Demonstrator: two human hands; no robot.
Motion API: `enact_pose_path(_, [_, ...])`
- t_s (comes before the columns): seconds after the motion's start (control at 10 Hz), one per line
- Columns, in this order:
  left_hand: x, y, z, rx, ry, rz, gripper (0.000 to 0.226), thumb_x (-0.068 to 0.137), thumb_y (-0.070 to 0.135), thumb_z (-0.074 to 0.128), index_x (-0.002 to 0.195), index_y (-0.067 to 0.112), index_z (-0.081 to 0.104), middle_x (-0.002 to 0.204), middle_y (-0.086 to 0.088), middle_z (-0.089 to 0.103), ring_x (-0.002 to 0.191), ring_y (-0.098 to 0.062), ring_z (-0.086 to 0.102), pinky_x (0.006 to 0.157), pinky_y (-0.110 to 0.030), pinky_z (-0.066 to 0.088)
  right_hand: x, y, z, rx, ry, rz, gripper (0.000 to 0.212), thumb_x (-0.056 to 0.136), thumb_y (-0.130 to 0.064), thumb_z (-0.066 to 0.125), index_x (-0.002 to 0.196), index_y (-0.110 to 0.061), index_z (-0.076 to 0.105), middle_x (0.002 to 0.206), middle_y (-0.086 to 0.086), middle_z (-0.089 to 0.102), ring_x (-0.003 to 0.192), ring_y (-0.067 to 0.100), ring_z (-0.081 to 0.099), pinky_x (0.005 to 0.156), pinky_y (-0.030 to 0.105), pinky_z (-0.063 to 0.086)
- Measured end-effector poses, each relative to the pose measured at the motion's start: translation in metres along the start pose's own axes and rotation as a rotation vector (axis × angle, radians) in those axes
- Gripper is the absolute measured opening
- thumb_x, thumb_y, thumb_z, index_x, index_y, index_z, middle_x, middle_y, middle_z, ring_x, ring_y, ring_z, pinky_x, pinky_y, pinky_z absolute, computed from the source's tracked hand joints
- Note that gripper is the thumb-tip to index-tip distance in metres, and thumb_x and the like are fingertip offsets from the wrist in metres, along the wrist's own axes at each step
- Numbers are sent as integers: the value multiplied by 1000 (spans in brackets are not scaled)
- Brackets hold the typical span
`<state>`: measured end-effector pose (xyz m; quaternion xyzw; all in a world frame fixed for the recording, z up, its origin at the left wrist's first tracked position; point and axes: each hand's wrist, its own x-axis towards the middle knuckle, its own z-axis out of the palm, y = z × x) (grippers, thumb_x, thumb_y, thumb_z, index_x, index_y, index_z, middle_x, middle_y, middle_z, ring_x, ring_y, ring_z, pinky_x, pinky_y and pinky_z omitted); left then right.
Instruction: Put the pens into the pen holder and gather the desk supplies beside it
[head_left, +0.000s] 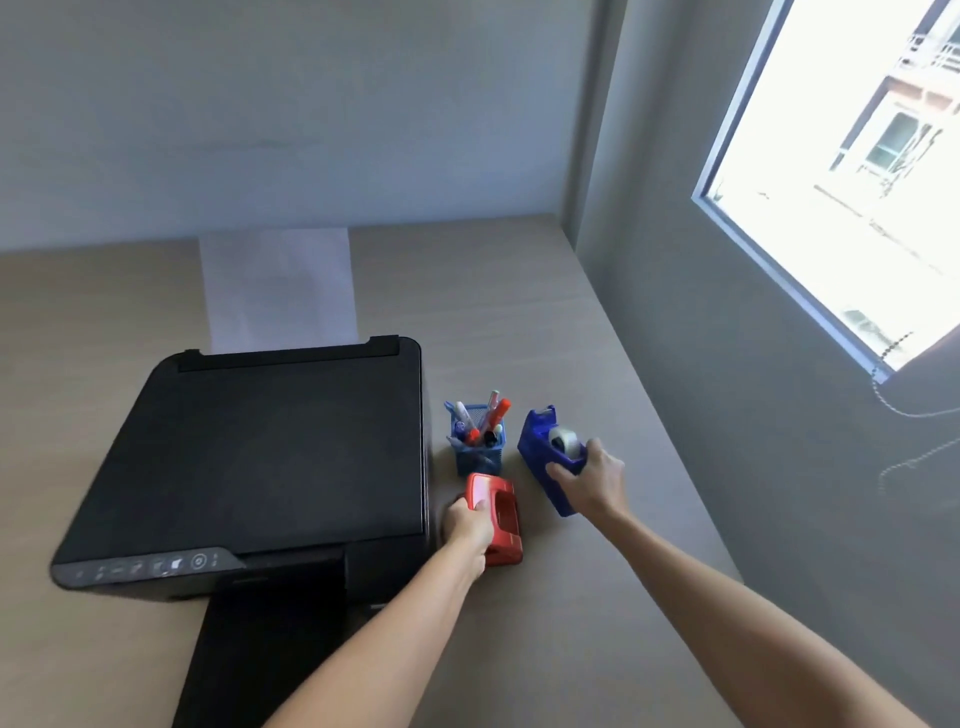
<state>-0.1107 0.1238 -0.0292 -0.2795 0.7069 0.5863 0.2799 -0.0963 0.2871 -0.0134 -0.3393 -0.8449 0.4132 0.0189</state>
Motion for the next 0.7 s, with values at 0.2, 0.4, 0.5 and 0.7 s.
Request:
enact_pose_path(0.2, [12,0,1,48,99,63,29,99,19,45,120,7,60,116,-18,67,104,-35,64,95,-48,54,-14,0,37,-43,13,45,45,76,-33,72,99,-5,45,104,19,55,93,37,57,73,33,43])
enact_pose_path(0.4, [3,10,-2,144,122,90,35,100,21,43,127,2,55,125,-19,62,113,-35,60,97,-41,50,-19,-3,41,-117,-32,57,64,73,-51,74,104,-3,46,107,17,57,97,35,57,73,36,45])
enact_pose_path(0.5, [-11,14,-1,171,130,64,42,100,24,44,133,-1,40,136,-21,53,123,-36,53,104,-43,45,-21,-3,33,-124,-66,35,74,70,-61,71,106,-3,42,108,18,56,99,36,57,77,39,46])
enact_pose_path(0.7, [-65,1,-21,446,-55,282,62,96,28,50,149,10,23,146,-12,42,131,-27,45,108,-35,41,-53,-34,-14,2,24,-144,72,85,-54,58,137,-9,35,134,17,43,123,34,48,95,36,40])
